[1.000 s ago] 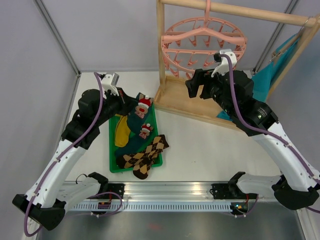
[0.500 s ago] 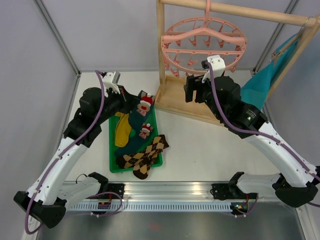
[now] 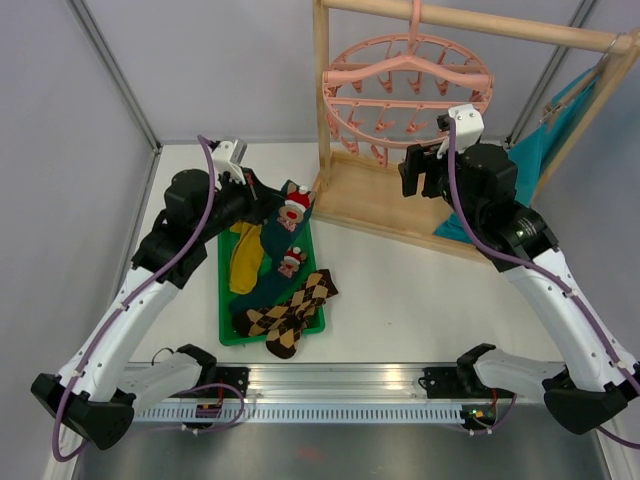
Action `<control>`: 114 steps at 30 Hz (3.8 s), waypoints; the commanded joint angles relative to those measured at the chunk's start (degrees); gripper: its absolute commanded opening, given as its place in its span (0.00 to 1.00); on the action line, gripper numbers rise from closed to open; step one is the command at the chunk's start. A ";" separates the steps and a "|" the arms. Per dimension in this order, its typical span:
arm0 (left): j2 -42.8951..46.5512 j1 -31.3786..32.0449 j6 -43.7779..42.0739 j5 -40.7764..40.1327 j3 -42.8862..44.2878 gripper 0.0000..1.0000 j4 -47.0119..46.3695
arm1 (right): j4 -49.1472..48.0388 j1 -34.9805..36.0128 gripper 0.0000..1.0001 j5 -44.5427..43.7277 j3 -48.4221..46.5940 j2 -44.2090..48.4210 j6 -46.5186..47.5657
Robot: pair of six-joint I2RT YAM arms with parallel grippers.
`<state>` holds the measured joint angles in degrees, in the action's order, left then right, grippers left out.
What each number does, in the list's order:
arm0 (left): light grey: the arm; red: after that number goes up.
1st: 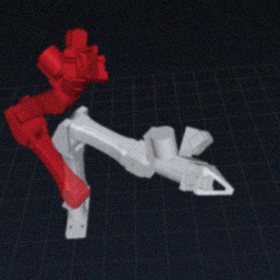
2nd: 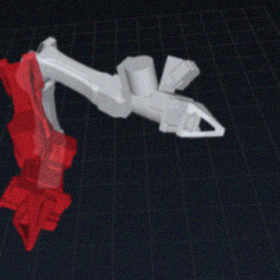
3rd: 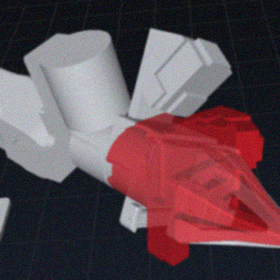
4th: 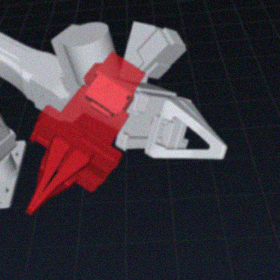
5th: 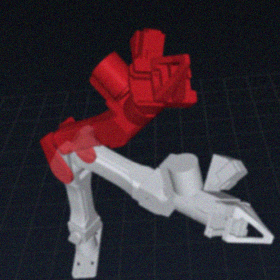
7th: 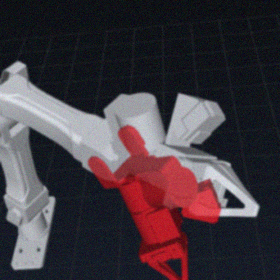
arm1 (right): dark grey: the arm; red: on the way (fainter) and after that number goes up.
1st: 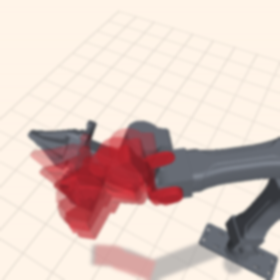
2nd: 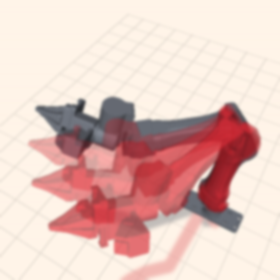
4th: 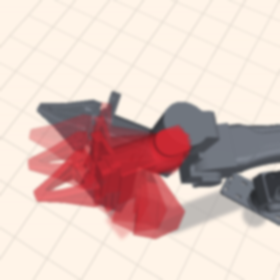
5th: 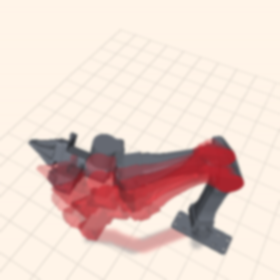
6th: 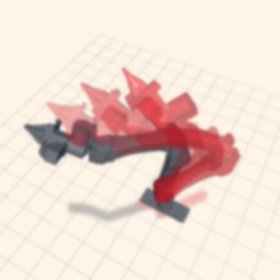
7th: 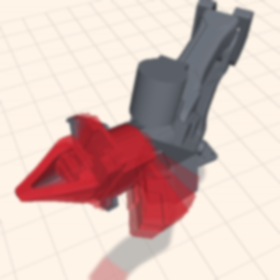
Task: Clip the socks to the hanger
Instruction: Open the clamp at the hanger, then clamp the sock onto the hanger.
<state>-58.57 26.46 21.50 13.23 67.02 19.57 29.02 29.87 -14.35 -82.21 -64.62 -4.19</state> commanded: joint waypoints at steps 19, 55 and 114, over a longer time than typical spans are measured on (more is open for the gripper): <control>-0.41 0.17 -2.51 0.30 3.29 0.02 -0.85 | -13.02 -4.29 0.80 10.92 3.20 -3.23 5.77; -7.79 9.21 3.90 1.80 0.74 0.02 -16.84 | -9.95 -4.29 0.10 14.17 -1.98 -5.52 -8.03; -30.64 11.07 6.01 22.72 3.29 0.02 -55.34 | -4.49 -4.20 0.00 23.14 -6.03 -3.85 -8.12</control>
<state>-89.32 37.78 26.04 36.10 67.99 -31.94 25.39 25.69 7.53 -85.56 -69.23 -13.23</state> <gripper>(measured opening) 0.028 0.344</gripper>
